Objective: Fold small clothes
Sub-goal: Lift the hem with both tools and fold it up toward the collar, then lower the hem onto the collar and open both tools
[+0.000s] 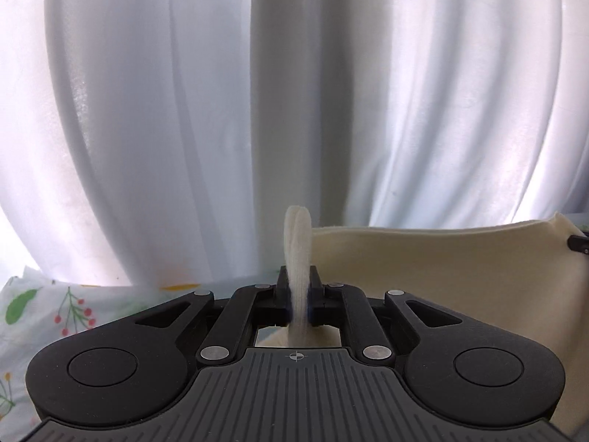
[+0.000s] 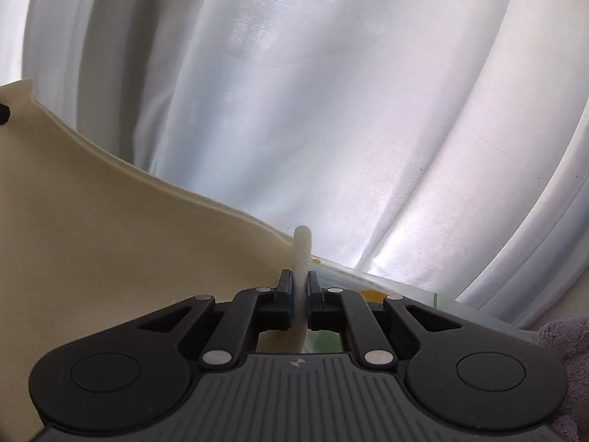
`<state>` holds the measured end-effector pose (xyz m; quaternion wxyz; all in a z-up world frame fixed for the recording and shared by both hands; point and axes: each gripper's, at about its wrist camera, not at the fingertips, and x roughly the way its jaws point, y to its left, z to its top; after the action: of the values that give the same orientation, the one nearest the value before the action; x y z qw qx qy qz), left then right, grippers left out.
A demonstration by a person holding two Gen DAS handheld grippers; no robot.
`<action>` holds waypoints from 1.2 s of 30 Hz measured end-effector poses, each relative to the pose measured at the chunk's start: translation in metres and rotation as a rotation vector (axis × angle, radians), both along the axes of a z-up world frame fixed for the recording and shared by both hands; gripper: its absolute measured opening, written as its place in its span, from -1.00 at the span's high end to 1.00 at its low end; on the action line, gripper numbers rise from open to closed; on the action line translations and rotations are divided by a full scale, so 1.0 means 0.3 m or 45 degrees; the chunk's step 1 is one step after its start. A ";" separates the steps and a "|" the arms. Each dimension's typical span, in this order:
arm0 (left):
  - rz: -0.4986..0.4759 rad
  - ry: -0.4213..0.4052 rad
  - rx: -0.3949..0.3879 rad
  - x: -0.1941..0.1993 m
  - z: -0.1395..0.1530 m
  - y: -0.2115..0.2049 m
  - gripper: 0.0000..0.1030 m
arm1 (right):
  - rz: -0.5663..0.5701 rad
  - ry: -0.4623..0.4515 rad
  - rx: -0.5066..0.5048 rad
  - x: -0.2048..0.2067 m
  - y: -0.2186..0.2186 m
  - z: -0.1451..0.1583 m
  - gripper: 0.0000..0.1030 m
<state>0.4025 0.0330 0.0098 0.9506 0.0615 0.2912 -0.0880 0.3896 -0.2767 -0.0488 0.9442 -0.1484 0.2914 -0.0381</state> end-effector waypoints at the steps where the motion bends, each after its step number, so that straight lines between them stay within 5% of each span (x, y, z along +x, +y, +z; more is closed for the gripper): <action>1: 0.022 0.002 0.010 0.027 -0.019 -0.011 0.81 | -0.023 -0.003 0.005 0.041 -0.006 -0.009 0.88; 4: 0.092 0.039 0.052 0.094 -0.104 -0.047 0.78 | -0.086 0.006 0.043 0.129 -0.015 -0.047 0.88; 8: 0.118 0.131 0.068 0.066 -0.170 -0.053 0.41 | -0.146 0.021 0.084 0.132 -0.029 -0.084 0.81; 10: 0.085 0.163 0.049 0.018 -0.184 -0.034 0.08 | -0.107 0.007 0.173 0.058 -0.037 -0.066 0.47; 12: 0.079 0.183 0.063 -0.028 -0.199 -0.021 0.02 | -0.048 -0.022 0.272 -0.050 -0.049 -0.055 -0.05; 13: 0.074 0.201 0.067 -0.056 -0.212 -0.013 0.01 | -0.023 -0.019 0.300 -0.106 -0.048 -0.058 -0.10; 19: 0.101 0.292 0.051 -0.161 -0.258 0.023 -0.02 | -0.028 0.057 0.394 -0.349 -0.054 -0.110 -0.11; 28: 0.147 0.351 -0.027 -0.309 -0.239 0.079 -0.07 | -0.163 0.138 0.612 -0.467 -0.123 -0.172 -0.09; 36: 0.155 0.401 -0.122 -0.383 -0.249 0.136 -0.07 | -0.133 0.173 0.635 -0.500 -0.117 -0.180 0.71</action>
<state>0.2877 0.0739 -0.0648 0.8986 -0.0164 0.4353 -0.0525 0.2398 -0.3117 -0.1029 0.9267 0.1019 0.3617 -0.0039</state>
